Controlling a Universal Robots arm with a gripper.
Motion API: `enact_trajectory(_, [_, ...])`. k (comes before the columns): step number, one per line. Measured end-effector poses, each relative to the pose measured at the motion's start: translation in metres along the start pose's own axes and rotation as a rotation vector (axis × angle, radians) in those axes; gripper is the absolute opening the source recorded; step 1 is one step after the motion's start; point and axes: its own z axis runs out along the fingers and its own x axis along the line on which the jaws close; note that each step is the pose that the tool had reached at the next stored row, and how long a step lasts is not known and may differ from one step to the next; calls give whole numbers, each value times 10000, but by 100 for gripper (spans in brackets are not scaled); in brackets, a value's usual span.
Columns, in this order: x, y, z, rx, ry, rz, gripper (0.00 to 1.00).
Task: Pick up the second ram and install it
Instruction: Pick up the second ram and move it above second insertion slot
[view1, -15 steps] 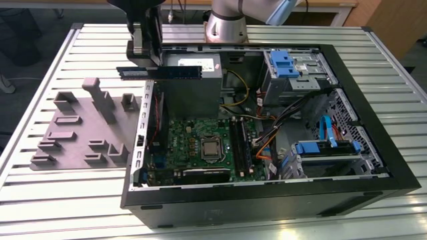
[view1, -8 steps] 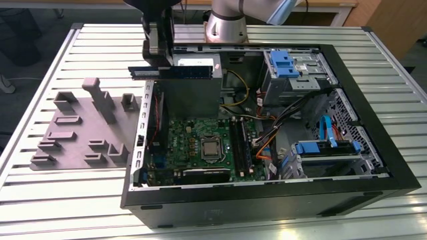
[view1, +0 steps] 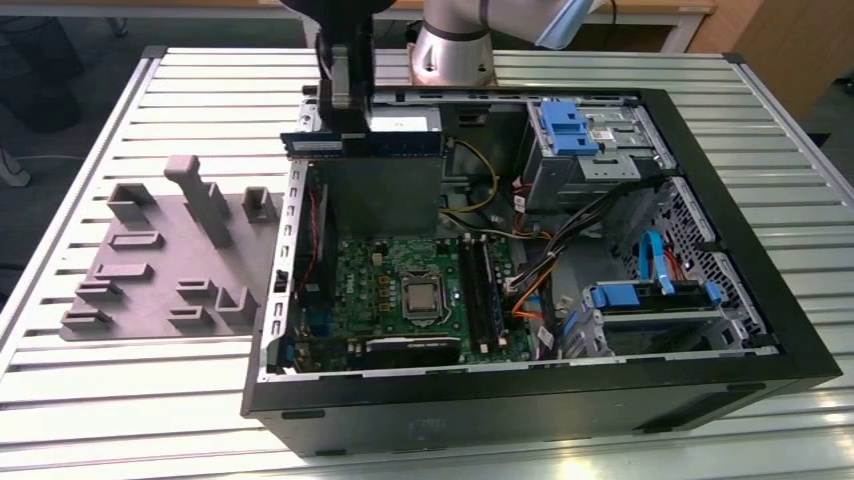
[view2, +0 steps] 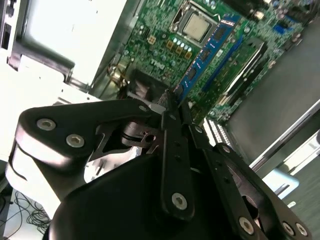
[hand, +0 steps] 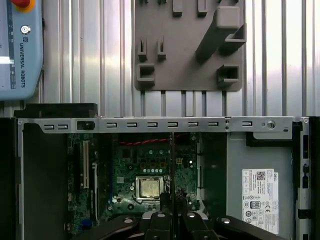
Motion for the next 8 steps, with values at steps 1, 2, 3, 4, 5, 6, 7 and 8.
enact_trajectory(1, [-1,-29,0,0,-1,0,14])
enact_trajectory(2, [-2,-58,0,0,0,1,14])
enact_trajectory(3, [-3,-86,0,0,0,0,14])
enact_trajectory(4, [-3,-114,0,0,0,0,14])
enact_trajectory(5, [-4,-143,0,0,0,1,14])
enact_trajectory(6, [-5,-173,0,0,0,1,14])
enact_trajectory(7, [-6,-203,1,0,0,0,14])
enact_trajectory(8, [-7,-233,1,0,0,1,14])
